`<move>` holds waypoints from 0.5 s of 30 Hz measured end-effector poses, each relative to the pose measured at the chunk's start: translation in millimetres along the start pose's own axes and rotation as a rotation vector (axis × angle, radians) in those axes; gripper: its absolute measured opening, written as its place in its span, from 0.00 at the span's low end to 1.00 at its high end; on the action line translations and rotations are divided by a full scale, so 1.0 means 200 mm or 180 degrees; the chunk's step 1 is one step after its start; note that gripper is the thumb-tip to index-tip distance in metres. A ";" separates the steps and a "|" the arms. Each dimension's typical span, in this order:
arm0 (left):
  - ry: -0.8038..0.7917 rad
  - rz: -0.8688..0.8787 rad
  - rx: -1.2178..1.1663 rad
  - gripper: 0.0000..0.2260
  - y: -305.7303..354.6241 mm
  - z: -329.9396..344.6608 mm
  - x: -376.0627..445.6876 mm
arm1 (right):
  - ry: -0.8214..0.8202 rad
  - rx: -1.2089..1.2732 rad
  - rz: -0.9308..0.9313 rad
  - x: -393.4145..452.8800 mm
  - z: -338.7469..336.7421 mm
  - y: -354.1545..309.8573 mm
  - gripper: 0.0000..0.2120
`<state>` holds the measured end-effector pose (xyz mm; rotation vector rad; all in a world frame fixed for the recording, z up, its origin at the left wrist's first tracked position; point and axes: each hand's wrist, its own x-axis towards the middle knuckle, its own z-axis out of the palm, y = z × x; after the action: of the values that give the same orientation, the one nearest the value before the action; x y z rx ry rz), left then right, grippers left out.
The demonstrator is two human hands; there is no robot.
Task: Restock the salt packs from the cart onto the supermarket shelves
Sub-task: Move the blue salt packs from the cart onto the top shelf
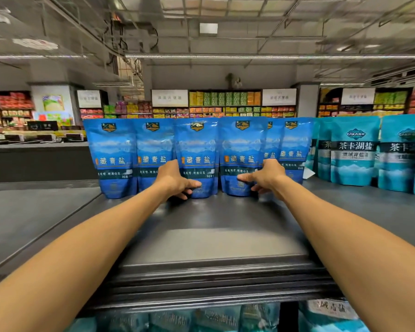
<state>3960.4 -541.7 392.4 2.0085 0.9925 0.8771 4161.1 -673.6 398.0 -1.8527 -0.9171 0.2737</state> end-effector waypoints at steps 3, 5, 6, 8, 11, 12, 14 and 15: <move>0.0033 0.0004 -0.0053 0.28 -0.02 -0.01 0.00 | 0.0036 0.0041 0.0031 0.02 0.00 0.01 0.36; 0.0045 0.0005 -0.0072 0.25 -0.04 -0.02 0.01 | 0.0105 0.0093 0.0028 0.02 0.00 0.02 0.39; 0.0050 0.0022 -0.0075 0.23 -0.04 -0.02 0.01 | 0.0116 0.0089 0.0011 0.03 0.01 0.03 0.39; 0.0075 0.0065 -0.0065 0.22 -0.05 -0.01 0.01 | 0.0087 0.0041 -0.0038 0.03 0.02 0.03 0.33; 0.0152 0.0110 -0.0049 0.24 -0.03 0.01 0.01 | 0.0022 0.0037 -0.0123 0.04 0.04 0.02 0.22; 0.0164 0.0116 -0.0055 0.24 -0.03 0.01 0.01 | 0.0023 0.0043 -0.0141 0.04 0.05 0.02 0.21; 0.0182 0.0125 -0.0064 0.25 -0.03 0.01 0.01 | 0.0039 0.0004 -0.0164 0.03 0.07 0.01 0.23; 0.0194 0.0127 -0.0071 0.24 -0.03 0.01 0.01 | 0.0051 -0.0019 -0.0176 0.03 0.08 0.01 0.24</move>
<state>3961.5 -538.0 386.6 1.9993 0.9750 0.9718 4157.2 -659.6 389.4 -1.8293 -0.9575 0.2219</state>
